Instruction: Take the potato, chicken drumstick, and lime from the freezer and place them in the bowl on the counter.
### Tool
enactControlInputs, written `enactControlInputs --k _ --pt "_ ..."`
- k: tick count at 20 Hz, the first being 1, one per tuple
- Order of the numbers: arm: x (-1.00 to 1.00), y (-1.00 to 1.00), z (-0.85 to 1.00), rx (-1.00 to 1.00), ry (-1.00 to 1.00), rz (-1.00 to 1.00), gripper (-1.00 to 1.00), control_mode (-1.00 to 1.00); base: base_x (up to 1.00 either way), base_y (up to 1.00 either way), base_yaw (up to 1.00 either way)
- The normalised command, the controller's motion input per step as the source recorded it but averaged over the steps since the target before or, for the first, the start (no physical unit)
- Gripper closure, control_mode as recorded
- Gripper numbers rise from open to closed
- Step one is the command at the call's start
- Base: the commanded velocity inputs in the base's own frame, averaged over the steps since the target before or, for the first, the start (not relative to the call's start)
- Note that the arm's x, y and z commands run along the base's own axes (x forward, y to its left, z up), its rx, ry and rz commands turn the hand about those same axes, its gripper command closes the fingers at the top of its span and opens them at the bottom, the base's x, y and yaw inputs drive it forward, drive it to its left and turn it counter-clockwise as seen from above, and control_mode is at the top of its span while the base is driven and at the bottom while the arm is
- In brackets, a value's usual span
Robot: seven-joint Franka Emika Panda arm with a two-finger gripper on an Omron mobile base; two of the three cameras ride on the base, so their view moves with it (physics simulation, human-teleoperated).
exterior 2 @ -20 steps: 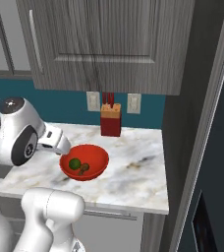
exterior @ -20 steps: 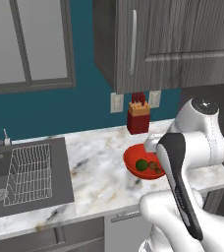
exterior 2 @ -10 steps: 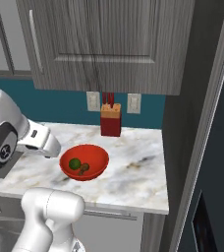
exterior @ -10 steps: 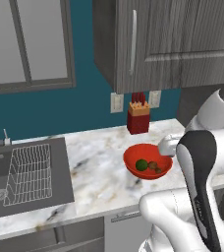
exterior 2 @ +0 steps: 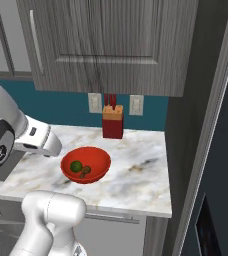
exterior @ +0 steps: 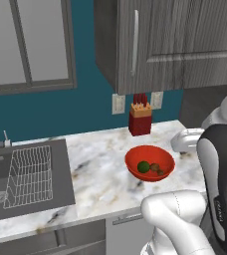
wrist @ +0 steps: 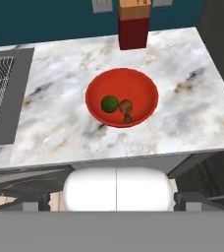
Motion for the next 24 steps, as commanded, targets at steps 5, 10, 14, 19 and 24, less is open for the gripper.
enactControlInputs --k 5,10,14,19,24 --pt "-0.08 0.05 0.10 0.00 0.00 -0.01 -1.00 -1.00 0.00 0.00 0.00" --pt "-0.18 0.06 0.09 -0.01 0.00 -0.05 -1.00 -1.00 0.00 0.00 0.00" --pt "-0.02 0.00 0.03 0.00 0.00 0.00 -1.00 -1.00 0.00 0.00 0.00" --pt "-0.02 0.00 0.00 0.00 0.00 0.00 -1.00 1.00 -0.33 0.11 0.00" --pt "0.00 0.00 0.00 0.00 0.00 0.00 -1.00 1.00 -1.00 0.87 -0.01"
